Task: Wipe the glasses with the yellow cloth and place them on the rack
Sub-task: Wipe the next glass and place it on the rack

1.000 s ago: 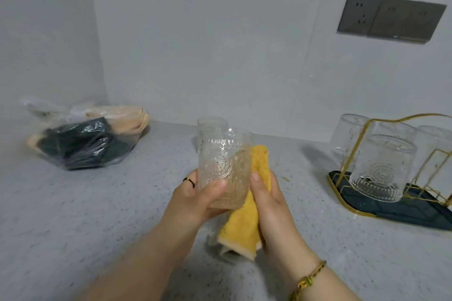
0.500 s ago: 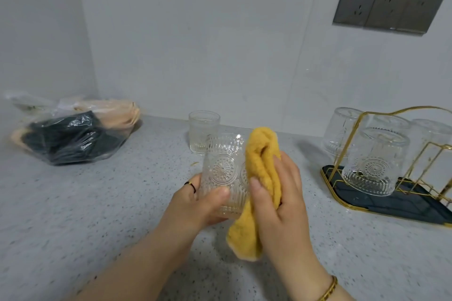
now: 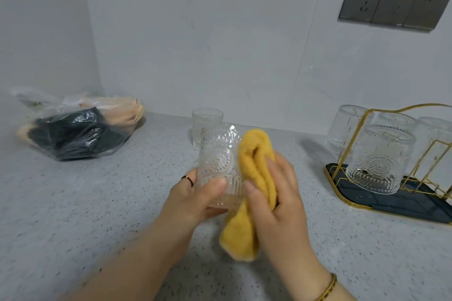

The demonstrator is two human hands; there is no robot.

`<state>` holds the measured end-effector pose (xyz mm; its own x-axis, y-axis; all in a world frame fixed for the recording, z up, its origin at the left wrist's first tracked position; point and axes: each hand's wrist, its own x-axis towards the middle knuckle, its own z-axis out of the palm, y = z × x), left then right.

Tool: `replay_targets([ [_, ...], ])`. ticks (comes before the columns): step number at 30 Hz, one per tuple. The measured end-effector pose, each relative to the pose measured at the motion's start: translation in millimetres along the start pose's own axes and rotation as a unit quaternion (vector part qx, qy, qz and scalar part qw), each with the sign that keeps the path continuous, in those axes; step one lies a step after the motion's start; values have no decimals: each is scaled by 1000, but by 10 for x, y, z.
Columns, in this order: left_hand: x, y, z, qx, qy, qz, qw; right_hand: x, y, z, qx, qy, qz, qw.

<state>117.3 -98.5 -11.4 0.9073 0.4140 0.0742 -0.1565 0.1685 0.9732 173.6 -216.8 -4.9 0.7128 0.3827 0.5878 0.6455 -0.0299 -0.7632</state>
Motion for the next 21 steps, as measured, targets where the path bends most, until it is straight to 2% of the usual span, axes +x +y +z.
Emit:
replay_targets([
  [3, -30, -16, 24, -15, -25, 17, 999, 65, 28, -74, 47, -9, 55, 997],
  [6, 11, 4, -14, -40, 25, 19, 999, 44, 31, -25, 111, -53, 126, 984],
  [8, 38, 25, -65, -51, 77, 12, 996, -22, 69, 39, 87, -66, 110, 988],
  [11, 60, 44, -100, -23, 107, -5, 994, -97, 70, 115, 11, -68, 22, 997],
  [13, 60, 40, -71, 14, 90, -9, 996, -110, 76, 133, -21, -59, -14, 998],
  [15, 40, 25, -40, 32, 52, -4, 998, -75, 43, 102, -20, -41, -11, 999],
  [18, 8, -2, -19, 15, -7, 8, 1000, 15, 45, 19, 12, -16, 31, 999],
  [21, 9, -11, -16, -16, -19, 23, 999, 57, 44, -27, 117, -31, 119, 986],
])
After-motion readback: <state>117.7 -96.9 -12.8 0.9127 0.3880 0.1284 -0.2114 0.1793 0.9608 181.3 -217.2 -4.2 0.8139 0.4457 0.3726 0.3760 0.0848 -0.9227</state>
